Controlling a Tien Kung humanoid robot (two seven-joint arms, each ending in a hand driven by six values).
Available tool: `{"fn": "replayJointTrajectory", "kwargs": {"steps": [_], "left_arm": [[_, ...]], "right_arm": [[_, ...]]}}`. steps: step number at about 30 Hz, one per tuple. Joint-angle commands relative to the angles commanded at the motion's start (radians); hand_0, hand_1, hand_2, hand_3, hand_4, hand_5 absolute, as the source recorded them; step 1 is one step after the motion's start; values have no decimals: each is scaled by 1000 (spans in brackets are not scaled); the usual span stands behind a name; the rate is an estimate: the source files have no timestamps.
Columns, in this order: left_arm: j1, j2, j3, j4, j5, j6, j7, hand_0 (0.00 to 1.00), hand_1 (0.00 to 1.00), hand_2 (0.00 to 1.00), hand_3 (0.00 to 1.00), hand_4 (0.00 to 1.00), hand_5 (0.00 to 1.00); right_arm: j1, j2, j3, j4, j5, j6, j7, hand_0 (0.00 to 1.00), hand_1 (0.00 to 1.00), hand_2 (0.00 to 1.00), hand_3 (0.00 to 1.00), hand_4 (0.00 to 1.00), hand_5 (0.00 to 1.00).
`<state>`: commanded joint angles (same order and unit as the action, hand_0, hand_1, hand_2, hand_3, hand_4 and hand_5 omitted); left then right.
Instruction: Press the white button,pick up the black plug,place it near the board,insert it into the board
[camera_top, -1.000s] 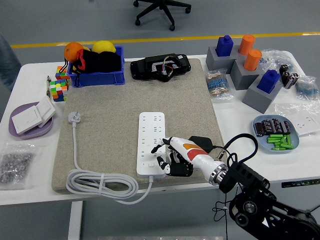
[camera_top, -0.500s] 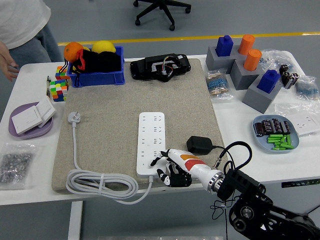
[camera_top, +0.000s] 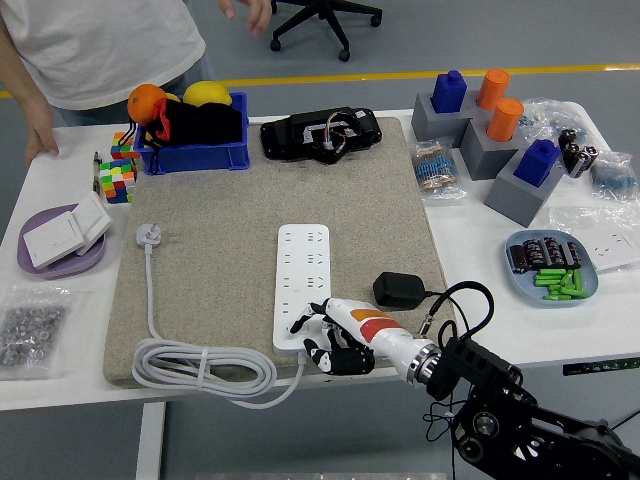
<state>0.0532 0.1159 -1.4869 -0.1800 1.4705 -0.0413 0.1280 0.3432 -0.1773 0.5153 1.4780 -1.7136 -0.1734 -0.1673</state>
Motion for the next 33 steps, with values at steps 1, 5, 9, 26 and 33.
{"fn": "replayJointTrajectory", "kwargs": {"steps": [1,5,9,26,33], "left_arm": [[0,0,0,0,0,0,0,810,778,733,783,589,527],[1,-1,-2,0,2,0,1,810,778,733,783,589,527],[1,-3,4,0,-3,0,-1,810,778,734,783,589,526],[-1,-3,2,0,0,0,1,810,778,734,783,590,528],[0,-3,3,0,-1,0,0,810,778,734,783,590,528]], "right_arm": [[3,2,-2,-4,0,-1,2,2,2,116,615,544,148],[13,6,-11,-16,-1,-8,10,2,2,116,615,544,148],[21,15,-12,-31,-5,-12,13,2,2,115,615,542,146],[27,18,-21,-80,0,-7,13,2,2,115,614,542,147],[22,20,-7,-82,-5,-4,14,2,2,115,613,539,138]]}}
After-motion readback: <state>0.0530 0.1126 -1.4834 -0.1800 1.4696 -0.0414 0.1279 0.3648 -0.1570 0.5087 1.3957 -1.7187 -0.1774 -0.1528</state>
